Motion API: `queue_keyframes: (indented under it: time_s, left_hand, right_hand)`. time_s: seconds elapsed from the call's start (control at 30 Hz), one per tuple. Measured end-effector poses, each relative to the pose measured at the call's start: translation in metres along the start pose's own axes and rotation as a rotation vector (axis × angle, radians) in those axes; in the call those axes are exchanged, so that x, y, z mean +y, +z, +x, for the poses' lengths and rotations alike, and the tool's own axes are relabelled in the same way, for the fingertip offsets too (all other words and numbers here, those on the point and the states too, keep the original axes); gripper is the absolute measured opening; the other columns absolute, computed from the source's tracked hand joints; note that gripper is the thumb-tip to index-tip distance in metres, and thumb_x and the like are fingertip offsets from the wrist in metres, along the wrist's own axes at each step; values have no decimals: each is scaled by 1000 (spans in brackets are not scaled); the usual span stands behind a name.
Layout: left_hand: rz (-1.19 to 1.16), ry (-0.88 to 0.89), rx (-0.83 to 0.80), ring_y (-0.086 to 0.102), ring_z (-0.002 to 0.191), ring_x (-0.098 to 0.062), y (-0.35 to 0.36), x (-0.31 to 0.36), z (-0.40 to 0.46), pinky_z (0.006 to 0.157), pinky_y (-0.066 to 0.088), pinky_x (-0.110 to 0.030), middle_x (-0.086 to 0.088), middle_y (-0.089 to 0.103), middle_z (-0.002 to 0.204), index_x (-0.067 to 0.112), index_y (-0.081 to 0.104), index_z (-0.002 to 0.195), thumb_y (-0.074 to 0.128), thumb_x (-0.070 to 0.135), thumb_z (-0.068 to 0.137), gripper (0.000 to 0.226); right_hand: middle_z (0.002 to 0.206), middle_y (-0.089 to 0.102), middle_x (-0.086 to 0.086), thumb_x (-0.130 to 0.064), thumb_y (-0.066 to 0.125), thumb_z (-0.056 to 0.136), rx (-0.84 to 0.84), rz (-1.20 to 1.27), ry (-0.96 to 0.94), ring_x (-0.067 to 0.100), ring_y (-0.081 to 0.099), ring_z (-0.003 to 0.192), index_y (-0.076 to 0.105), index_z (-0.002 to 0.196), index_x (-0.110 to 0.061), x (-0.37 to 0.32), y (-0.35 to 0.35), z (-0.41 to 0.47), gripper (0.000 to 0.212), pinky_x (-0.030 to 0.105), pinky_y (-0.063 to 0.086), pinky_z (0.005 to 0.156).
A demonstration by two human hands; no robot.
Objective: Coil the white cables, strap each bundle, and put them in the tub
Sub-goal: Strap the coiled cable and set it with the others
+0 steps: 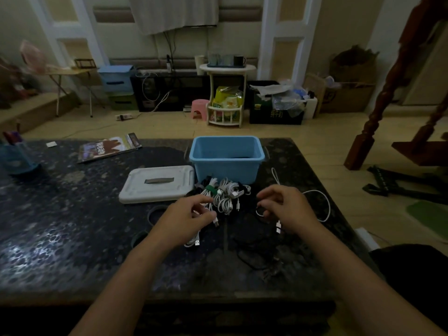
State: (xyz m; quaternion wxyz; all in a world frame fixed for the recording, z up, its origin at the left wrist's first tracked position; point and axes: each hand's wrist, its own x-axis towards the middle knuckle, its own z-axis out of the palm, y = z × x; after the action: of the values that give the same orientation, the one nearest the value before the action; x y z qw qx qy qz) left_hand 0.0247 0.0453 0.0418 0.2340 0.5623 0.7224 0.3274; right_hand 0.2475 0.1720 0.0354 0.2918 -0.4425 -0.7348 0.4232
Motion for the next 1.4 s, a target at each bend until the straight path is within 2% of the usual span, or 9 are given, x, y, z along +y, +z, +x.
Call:
queue_keyframes:
  time_s: [0.3,0.53,0.63,0.73,0.87,0.97,1.07,1.27,1.4]
  left_hand:
    - [-140,-22,-225,61,112,-5,27,0,5,98,52,-28,8,59,127,44,43,142,77,52,78,73]
    - [-210,-73,-169,59,70,-10,39,6,9,64,46,-20,-6,68,82,13,71,93,66,18,94,8]
    - [-325,-162,-105,68,83,-23,31,-3,11,83,58,-36,-13,69,90,15,68,86,66,18,92,7]
    - [-540,-233,-216,70,100,-24,24,2,7,88,59,-40,-14,68,112,19,68,112,61,16,98,16]
    - [-462,-163,-492,59,118,-8,37,7,-1,101,51,-27,2,61,128,36,55,135,72,32,89,49]
    - [-140,-61,-482,64,100,-6,56,0,-2,89,54,-25,8,67,111,27,57,116,82,36,79,46]
    - [134,47,-296,60,82,-12,66,-6,2,76,47,-30,6,61,87,20,55,95,64,30,94,13]
    - [-543,-293,-11,67,51,-33,44,-7,16,44,53,-33,-17,68,67,10,47,92,40,12,106,16]
    - [-828,-352,219,71,61,-35,23,-6,26,50,59,-34,-24,69,75,7,50,95,37,4,105,16]
  right_hand:
    - [89,76,2,-5,58,97,-37,765,-58,10,68,70,64,109,-11,-57,13,0,15,22,57,67]
    - [88,74,0,-6,56,99,71,1037,-40,6,61,62,63,107,-11,-69,29,6,12,19,56,65]
    - [91,73,3,-7,57,99,250,1107,52,5,62,64,64,107,-12,-58,19,13,12,19,55,65]
    - [90,69,7,-4,53,101,373,1247,158,7,68,65,62,104,-11,-47,8,19,12,20,58,62]
    - [96,67,13,-1,43,104,373,1506,275,14,74,70,59,100,-9,-42,3,23,18,26,62,65]
    - [99,65,18,0,38,105,368,1600,314,22,73,85,57,101,-6,-39,4,24,20,30,63,69]
    - [109,63,14,-1,43,104,424,1311,333,22,69,100,59,104,-10,-24,8,27,18,33,60,85]
    - [122,55,1,-19,62,94,160,-7,244,15,57,99,50,130,-19,11,4,22,38,29,50,82]
    - [87,69,6,-29,44,101,10,-91,291,24,69,76,56,104,-15,18,-1,10,19,34,50,67]
